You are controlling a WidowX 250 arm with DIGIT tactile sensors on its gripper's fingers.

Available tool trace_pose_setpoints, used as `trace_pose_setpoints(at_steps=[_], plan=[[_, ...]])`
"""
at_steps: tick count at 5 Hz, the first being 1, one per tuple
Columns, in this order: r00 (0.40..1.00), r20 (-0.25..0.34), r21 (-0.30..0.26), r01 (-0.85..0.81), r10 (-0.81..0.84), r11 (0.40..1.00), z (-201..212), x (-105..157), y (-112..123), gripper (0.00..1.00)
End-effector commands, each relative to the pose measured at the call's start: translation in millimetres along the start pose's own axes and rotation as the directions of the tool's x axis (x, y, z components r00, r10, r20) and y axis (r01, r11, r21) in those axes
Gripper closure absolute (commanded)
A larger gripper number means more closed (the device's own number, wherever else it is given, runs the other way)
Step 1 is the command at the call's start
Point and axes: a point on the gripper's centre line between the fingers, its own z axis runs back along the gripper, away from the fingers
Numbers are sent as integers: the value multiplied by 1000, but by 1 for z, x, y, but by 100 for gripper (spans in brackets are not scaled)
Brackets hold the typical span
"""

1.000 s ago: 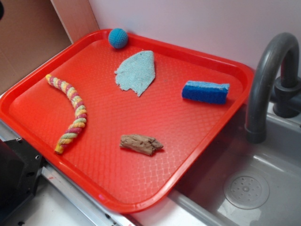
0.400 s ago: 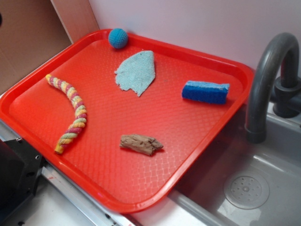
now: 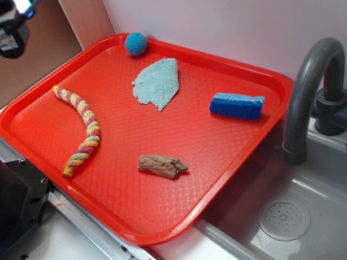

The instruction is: Grab the wood chip.

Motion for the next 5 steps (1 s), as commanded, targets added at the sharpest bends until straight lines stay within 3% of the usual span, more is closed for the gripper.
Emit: trace_pose_setpoints(at_steps=[1,2,3,5], plan=[[887,101,-157,462,-451,873,-34,23,-34,0],[856,37,-180,513,-515,839,-58,35,-41,0],[871,34,-188,487,-490,853,-76,44,-34,0],[884,-79,-160,445,-461,881,-114,59,-39,0]])
